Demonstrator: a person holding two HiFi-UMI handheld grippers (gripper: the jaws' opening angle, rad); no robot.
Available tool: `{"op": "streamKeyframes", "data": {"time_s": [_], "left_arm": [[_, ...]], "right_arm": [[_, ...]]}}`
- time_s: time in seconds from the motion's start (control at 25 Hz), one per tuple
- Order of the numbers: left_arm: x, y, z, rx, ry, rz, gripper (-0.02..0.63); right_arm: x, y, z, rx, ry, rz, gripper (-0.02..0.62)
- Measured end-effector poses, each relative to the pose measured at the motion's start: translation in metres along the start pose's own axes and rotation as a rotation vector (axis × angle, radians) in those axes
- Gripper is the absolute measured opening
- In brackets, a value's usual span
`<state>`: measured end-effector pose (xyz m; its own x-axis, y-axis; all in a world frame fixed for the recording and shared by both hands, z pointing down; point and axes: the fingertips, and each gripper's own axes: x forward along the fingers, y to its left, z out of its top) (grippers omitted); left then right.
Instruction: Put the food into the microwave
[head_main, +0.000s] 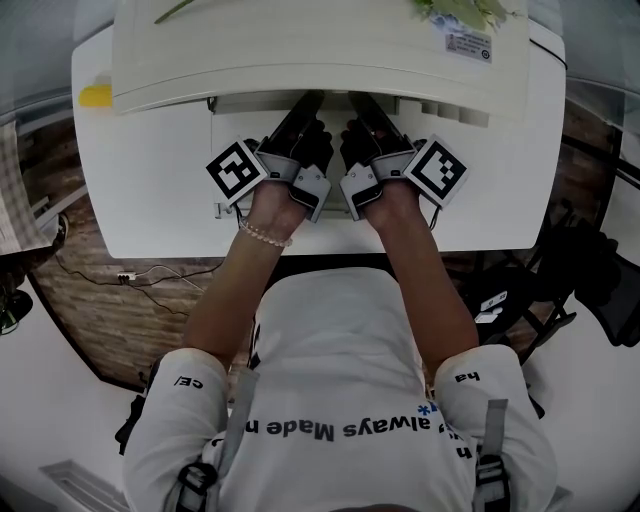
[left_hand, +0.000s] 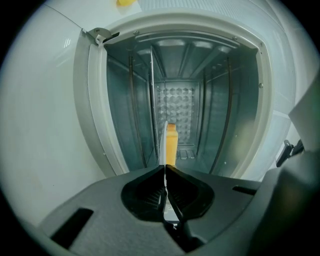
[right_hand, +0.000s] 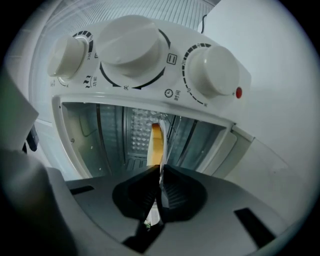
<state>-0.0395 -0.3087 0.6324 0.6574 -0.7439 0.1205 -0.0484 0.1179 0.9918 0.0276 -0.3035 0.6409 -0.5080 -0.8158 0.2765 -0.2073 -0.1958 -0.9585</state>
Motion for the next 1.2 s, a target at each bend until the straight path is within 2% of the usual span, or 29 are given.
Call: {"op": "streamKeyframes", "data": {"time_s": [0.32, 0.52, 0.6, 0.64, 0.72, 0.96, 1.08, 1.2], "left_arm": [[0.000, -0.006, 0.001, 0.015, -0.013, 0.001, 0.018], [0.003, -0.009, 0.002, 0.023, -0.005, -0.004, 0.020], [0.003, -0.012, 0.002, 0.026, 0.000, -0.009, 0.026], [0.001, -0.014, 0.001, 0.030, 0.001, -0.007, 0.056], [-0.006, -0.015, -0.001, 0.038, 0.000, 0.006, 0.103], [-0.036, -0.029, -0.011, 0.066, -0.019, 0.032, 0.103], [-0.050, -0.043, -0.014, 0.122, -0.023, 0.042, 0.103], [-0.065, -0.054, -0.015, 0.259, -0.010, 0.085, 0.090]], "right_arm": [[0.001, 0.005, 0.000, 0.019, -0.011, 0.016, 0.026], [0.004, 0.010, 0.004, -0.004, -0.021, 0.033, 0.028], [0.003, 0.012, 0.008, -0.027, -0.029, 0.026, 0.099], [0.001, 0.012, 0.009, -0.038, -0.030, 0.016, 0.115], [-0.006, 0.010, 0.010, -0.058, -0.023, -0.003, 0.120], [-0.034, 0.016, 0.009, -0.143, 0.026, -0.018, 0.118], [-0.050, 0.032, 0.006, -0.190, 0.045, 0.002, 0.116], [-0.068, 0.054, 0.005, -0.257, 0.059, 0.029, 0.098]]}}
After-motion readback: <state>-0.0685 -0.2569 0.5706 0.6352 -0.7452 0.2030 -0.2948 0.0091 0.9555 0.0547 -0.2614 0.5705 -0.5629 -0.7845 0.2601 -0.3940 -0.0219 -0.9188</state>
